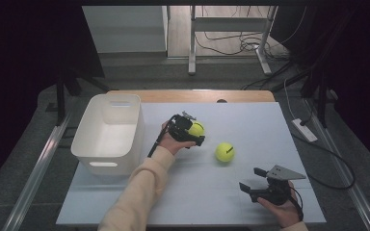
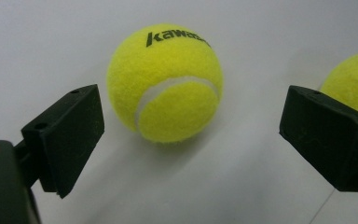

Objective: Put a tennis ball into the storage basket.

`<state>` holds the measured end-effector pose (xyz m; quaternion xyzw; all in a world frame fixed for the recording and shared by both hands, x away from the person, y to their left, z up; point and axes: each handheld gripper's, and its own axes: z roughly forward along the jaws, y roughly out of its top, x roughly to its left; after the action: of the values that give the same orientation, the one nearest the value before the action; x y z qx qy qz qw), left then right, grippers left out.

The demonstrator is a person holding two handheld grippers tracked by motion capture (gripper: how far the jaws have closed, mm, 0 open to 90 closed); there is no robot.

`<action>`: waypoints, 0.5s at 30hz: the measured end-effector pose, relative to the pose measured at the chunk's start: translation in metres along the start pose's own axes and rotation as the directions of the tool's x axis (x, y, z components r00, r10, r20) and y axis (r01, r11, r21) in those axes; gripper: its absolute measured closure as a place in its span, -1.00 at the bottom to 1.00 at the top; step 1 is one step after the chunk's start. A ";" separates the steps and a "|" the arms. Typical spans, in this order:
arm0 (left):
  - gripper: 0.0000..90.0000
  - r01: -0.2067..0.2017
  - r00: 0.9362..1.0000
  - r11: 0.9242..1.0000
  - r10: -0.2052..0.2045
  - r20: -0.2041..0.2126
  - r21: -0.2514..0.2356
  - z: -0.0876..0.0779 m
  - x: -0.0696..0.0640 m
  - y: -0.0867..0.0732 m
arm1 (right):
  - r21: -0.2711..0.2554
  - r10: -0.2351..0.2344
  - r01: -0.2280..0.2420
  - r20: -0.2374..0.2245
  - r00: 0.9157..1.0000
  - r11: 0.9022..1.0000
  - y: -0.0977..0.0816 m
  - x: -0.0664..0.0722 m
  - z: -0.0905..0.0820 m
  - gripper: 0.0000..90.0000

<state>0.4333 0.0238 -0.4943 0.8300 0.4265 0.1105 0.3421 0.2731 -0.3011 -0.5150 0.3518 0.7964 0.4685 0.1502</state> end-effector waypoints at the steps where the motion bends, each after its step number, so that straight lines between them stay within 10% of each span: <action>1: -0.83 0.001 1.000 1.000 -0.001 -0.002 0.003 0.001 0.001 0.001 | 0.000 0.000 0.000 0.000 1.000 1.000 0.000 0.000 0.000 -0.68; 15: -0.83 0.022 0.999 1.000 -0.022 -0.026 0.013 0.009 0.008 0.004 | 0.002 0.000 0.000 0.001 1.000 1.000 -0.001 -0.001 0.000 -0.68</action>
<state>0.4450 0.0240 -0.4991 0.8260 0.4407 0.1145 0.3324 0.2731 -0.3021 -0.5153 0.3521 0.7967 0.4676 0.1505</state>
